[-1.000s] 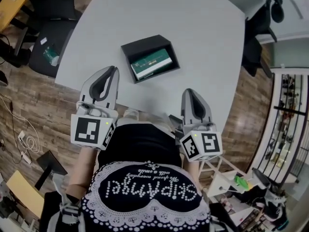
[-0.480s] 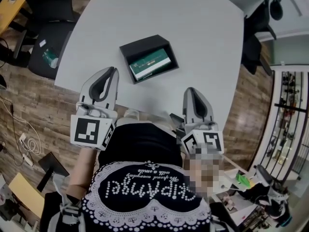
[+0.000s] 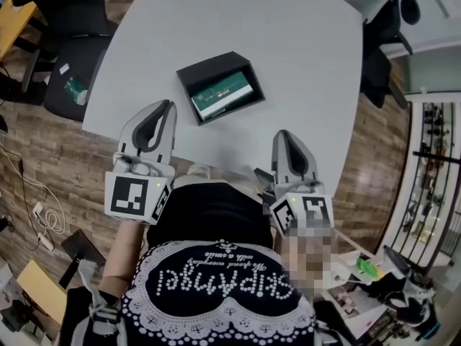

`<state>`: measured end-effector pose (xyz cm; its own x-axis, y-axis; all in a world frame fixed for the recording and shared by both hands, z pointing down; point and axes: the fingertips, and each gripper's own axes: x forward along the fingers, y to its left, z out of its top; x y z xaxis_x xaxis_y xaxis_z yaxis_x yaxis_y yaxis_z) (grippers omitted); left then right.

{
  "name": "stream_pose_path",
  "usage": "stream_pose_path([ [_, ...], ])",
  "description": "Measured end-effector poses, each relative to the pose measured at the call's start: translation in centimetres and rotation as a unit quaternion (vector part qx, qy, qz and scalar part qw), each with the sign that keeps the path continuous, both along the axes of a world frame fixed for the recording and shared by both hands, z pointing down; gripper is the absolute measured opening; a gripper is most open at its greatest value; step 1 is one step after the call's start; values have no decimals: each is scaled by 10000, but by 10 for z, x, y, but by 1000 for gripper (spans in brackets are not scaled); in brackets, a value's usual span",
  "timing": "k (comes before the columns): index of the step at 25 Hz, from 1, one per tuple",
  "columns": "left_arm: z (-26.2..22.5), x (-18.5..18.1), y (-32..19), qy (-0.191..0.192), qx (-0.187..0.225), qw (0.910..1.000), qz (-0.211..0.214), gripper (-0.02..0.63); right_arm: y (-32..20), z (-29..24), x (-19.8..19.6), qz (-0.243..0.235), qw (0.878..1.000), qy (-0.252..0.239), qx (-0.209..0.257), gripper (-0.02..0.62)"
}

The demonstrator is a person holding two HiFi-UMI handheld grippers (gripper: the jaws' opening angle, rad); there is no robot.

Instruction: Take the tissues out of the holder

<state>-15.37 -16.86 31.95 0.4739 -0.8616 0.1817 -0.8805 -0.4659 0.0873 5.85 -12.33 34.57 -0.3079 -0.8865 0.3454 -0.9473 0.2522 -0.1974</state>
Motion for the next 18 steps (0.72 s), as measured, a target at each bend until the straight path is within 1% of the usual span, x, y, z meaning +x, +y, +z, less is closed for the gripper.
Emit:
stream_pose_path([
  [8,-2,11,-2,-19,53,9999,151,43,4,1,9,116,9999,-19,-3,35],
  [14,-4,20,-5,-120,88,9995,274,46,6,1,16,216,9998,-42,1,35],
  [16,-4,24,-6,-130,73,9992,368,88,7,1,18,254,9997,-60,1,35],
  [18,-4,29,-6,-143,27,9987,484,155,7,2,20,287,9996,-80,-7,35],
])
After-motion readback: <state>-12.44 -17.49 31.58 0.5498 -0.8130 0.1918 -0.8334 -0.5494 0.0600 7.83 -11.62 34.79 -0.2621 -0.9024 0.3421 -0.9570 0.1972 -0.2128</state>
